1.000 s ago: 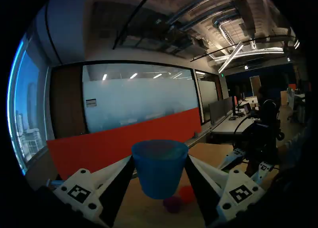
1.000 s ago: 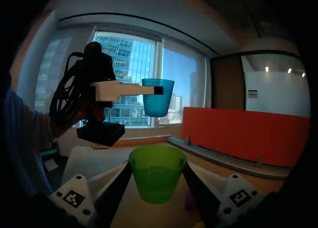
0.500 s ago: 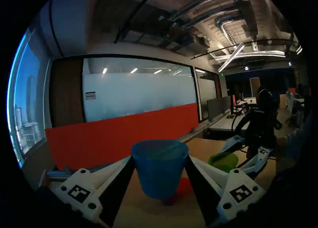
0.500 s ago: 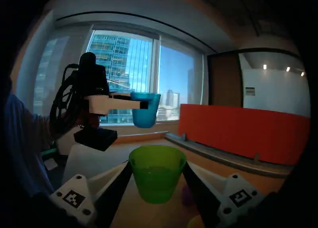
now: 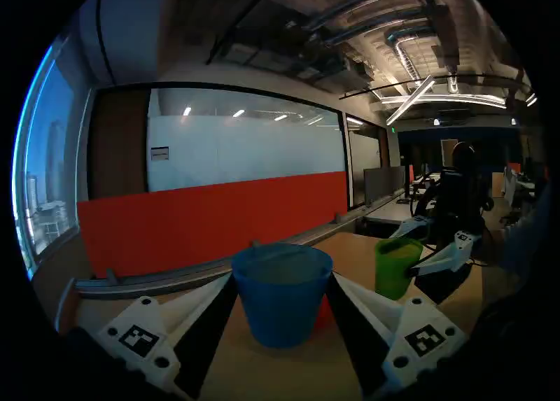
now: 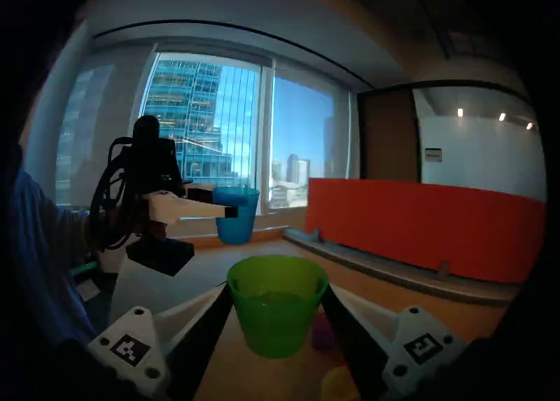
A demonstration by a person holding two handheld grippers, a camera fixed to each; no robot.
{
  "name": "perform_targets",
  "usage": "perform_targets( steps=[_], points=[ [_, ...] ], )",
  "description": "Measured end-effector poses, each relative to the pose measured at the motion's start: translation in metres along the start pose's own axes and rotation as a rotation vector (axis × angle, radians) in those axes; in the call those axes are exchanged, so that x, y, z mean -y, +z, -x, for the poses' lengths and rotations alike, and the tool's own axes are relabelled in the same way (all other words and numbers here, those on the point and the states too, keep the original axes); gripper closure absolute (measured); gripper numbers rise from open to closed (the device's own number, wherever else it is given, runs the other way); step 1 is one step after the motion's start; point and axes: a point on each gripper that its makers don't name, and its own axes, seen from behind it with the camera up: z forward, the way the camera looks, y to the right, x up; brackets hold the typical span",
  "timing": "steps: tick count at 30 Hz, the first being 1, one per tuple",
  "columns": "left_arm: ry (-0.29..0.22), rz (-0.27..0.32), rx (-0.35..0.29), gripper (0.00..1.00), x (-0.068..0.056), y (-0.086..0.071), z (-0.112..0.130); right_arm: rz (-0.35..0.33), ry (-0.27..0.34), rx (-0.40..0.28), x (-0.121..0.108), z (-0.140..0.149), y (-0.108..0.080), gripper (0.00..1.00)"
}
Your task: Pour water
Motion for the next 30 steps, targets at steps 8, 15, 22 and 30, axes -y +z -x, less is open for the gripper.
perform_targets(
  steps=[8,15,22,30],
  points=[
    [-0.015,0.014,0.041,0.14,-0.004,0.000,0.023,-0.013,0.004,0.040,0.000,0.013,-0.004,0.10],
    [-0.012,0.032,0.082,0.14,-0.009,0.002,0.045,-0.031,0.017,0.070,0.000,0.025,-0.008,0.10],
    [-0.013,0.067,0.130,0.14,-0.020,0.006,0.067,-0.044,0.014,0.108,0.000,0.040,-0.012,0.10],
    [0.010,0.103,0.189,0.14,-0.031,0.009,0.091,-0.068,-0.001,0.150,0.003,0.054,-0.014,0.10]
  ],
)
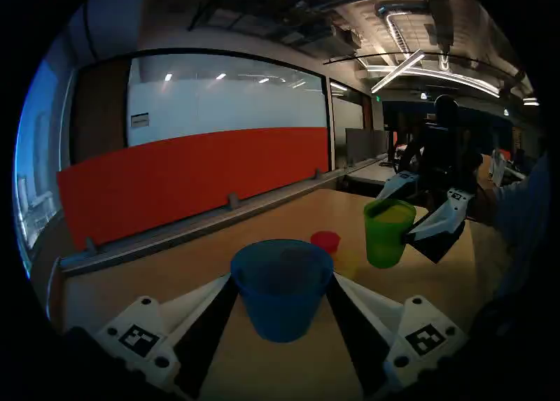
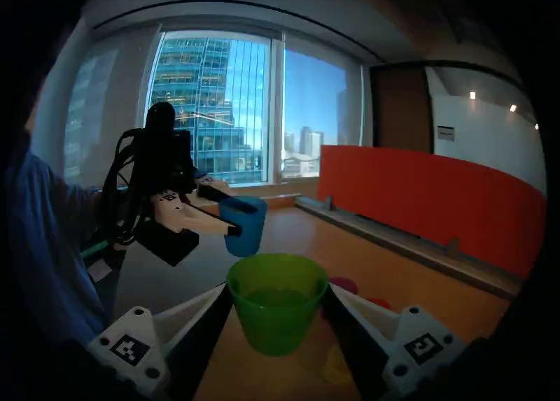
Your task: Pour water
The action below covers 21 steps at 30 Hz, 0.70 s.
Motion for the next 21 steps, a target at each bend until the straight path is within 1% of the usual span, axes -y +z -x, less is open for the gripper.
perform_targets(
  steps=[8,14,21],
  points=[
    [0.017,0.040,0.061,0.13,-0.012,0.007,0.020,-0.033,0.009,0.050,0.004,0.017,0.001,0.10],
    [0.034,0.061,0.105,0.13,-0.018,0.012,0.034,-0.047,0.003,0.094,0.006,0.031,0.001,0.10],
    [0.044,0.085,0.142,0.13,-0.026,0.017,0.049,-0.064,-0.001,0.133,0.008,0.046,0.004,0.10]
  ],
)
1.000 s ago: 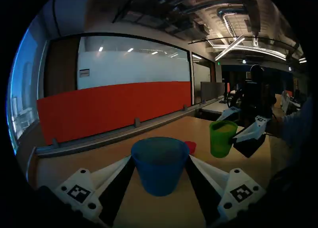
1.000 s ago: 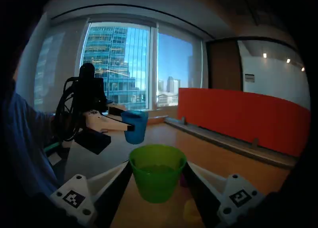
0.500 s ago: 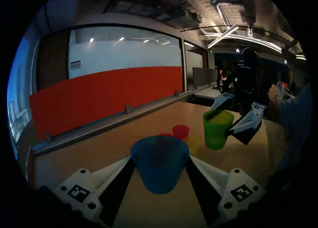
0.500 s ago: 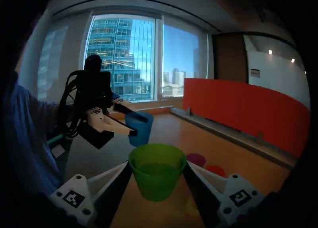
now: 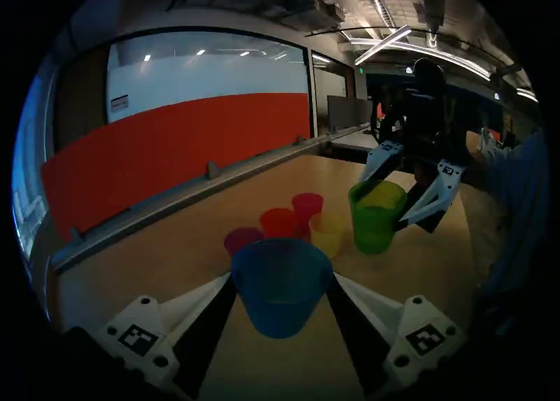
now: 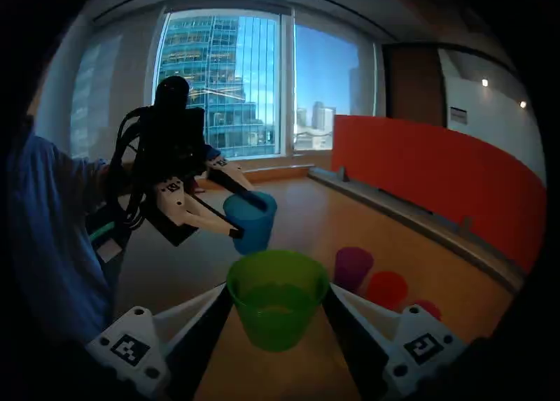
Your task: Pour water
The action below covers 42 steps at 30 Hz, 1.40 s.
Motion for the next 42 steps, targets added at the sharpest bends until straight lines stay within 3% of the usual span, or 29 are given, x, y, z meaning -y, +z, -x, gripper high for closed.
perform_targets(
  steps=[26,42],
  points=[
    [0.049,0.088,0.180,0.13,-0.016,0.025,0.072,-0.038,-0.039,0.183,0.003,0.066,0.025,0.10],
    [0.016,0.118,0.218,0.13,-0.021,0.036,0.099,-0.039,-0.046,0.234,0.002,0.087,0.031,0.10]
  ],
)
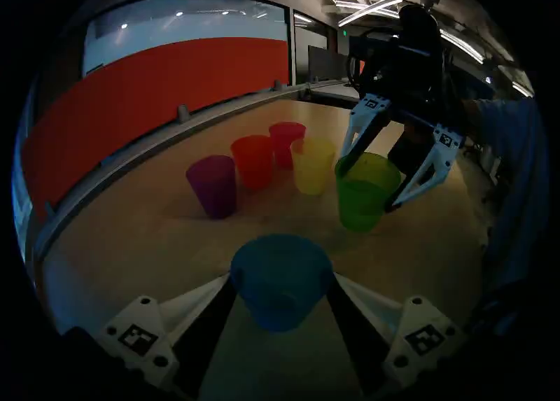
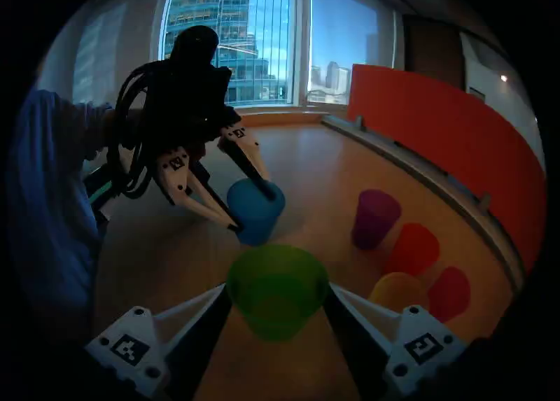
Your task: Pour water
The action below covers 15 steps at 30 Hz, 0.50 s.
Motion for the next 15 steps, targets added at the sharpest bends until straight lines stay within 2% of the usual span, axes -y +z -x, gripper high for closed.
perform_targets(
  steps=[15],
  points=[
    [-0.031,0.000,-0.007,0.13,0.0036,-0.0021,0.0072,0.001,0.002,0.006,0.0004,0.0001,0.0073,0.10]
  ],
)
